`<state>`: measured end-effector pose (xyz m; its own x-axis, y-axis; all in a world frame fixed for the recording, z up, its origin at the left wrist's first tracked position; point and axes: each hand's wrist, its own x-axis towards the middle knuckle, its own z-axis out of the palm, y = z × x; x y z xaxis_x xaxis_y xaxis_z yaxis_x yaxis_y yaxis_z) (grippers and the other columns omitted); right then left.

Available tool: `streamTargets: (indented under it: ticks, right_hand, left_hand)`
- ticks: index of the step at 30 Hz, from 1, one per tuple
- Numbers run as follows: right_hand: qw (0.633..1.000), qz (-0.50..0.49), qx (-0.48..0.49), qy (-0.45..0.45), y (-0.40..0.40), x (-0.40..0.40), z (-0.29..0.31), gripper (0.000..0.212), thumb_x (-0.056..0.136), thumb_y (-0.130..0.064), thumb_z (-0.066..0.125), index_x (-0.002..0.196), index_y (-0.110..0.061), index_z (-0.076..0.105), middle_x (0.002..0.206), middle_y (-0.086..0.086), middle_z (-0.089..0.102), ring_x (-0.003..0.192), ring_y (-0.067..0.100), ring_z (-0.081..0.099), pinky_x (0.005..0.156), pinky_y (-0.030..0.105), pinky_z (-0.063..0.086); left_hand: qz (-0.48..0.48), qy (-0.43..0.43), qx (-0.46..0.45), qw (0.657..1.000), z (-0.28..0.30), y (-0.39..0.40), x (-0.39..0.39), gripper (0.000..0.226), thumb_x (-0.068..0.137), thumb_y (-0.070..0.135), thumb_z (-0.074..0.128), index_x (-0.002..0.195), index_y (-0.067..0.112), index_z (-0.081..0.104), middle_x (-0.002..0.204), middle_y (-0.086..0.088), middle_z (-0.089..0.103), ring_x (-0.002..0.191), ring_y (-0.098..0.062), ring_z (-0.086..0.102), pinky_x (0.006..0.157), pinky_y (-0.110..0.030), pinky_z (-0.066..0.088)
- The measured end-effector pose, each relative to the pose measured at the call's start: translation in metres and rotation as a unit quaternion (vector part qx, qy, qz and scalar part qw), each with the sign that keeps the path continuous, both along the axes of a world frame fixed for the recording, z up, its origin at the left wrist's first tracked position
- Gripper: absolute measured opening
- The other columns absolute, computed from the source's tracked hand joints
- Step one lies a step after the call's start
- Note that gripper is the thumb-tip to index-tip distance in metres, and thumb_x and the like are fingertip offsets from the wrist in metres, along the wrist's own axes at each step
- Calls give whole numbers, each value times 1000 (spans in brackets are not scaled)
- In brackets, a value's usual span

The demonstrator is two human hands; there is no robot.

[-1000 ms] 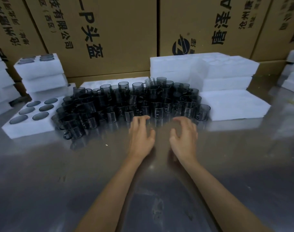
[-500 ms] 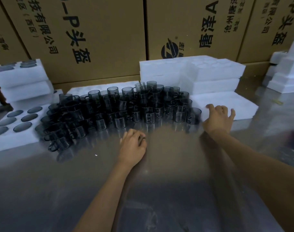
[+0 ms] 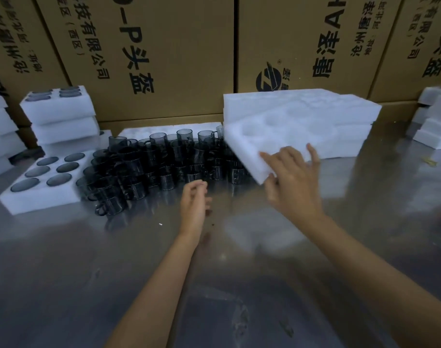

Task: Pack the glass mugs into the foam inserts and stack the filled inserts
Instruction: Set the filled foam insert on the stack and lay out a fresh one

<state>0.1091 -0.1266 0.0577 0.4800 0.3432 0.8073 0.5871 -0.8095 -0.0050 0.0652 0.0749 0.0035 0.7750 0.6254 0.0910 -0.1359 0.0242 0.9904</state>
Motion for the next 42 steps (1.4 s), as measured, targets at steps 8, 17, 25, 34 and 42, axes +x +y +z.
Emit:
streamTargets:
  ticks: [8,17,25,34,42]
  right_hand:
    - [962,182,-164,121,76,-108,-15,53,81,-29,60,133,-16,61,100,-1,63,99,21,56,111,42,26]
    - [934,229,20,273,78,-94,-13,38,91,-49,53,116,-26,72,107,-10,64,102,13,50,95,32,34]
    - [906,-107,145,384,16,50,-1,42,91,-28,56,132,-19,58,140,12,49,134,34,38,110,45,32]
    - [865,-150,199,436,-25,88,-36,24,94,-22,60,116,-12,63,120,19,61,104,36,56,85,34,45]
    - [918,-13,263,297,5,40,11,11,89,-33,66,90,-22,67,94,2,63,87,22,58,73,28,37]
  left_hand:
    - [-117,-94,-254,955,12,43,-32,28,92,37,54,79,14,64,78,-3,62,70,-19,60,64,-32,49]
    - [-68,46,-90,992,13,60,-35,37,83,7,64,112,28,71,99,-2,70,66,-6,69,52,-19,51]
    - [-95,63,-82,990,11,62,-35,34,83,12,66,112,30,71,106,-1,72,82,-14,70,67,-28,55]
    - [-106,79,-35,991,12,56,-31,30,86,10,65,112,24,70,101,-3,74,79,-15,69,72,-30,55]
    - [-110,86,-42,989,11,59,-30,43,84,9,69,124,25,67,109,-3,75,97,-22,73,89,-38,57]
